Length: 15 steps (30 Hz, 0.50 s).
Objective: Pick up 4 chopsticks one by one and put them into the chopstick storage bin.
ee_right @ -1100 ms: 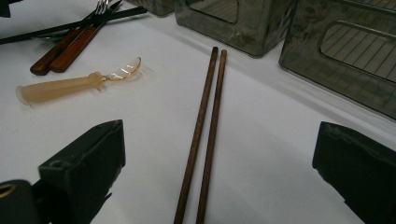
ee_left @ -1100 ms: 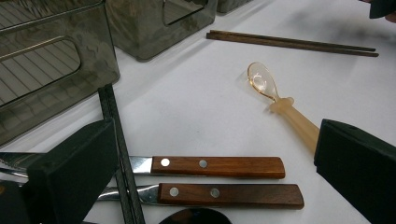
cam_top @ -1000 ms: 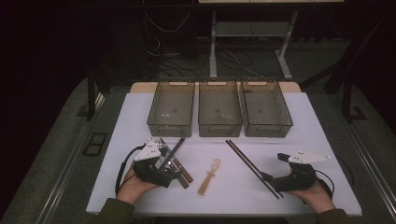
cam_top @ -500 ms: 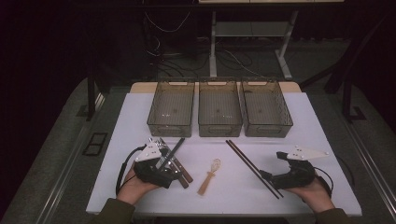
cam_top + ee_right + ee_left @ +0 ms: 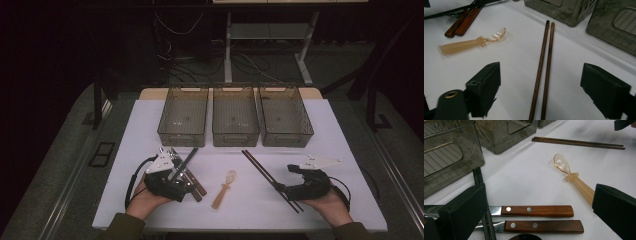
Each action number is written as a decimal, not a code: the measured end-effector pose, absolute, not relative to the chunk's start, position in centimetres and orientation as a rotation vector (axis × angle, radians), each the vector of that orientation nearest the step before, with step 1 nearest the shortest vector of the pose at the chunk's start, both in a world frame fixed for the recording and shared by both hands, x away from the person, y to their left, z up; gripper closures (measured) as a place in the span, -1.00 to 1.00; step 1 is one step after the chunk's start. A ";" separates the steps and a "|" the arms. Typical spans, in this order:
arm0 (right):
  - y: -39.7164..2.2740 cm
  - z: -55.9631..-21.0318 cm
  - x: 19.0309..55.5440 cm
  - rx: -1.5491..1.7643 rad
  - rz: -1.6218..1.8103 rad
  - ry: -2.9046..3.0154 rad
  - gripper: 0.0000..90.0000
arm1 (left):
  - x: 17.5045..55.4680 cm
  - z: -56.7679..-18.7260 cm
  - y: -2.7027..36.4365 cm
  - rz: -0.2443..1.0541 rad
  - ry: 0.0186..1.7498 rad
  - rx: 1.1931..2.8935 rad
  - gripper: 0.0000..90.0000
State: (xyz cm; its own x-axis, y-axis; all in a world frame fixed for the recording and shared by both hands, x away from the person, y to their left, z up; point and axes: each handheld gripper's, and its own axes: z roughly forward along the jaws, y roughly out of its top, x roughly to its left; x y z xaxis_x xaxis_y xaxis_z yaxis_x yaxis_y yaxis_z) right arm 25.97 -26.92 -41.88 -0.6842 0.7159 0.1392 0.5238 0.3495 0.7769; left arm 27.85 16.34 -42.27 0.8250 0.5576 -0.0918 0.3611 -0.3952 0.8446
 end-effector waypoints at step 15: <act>-25.7 -42.7 27.4 1.151 1.140 2.429 0.15 | 27.7 -42.3 16.2 0.253 0.674 2.027 -1.00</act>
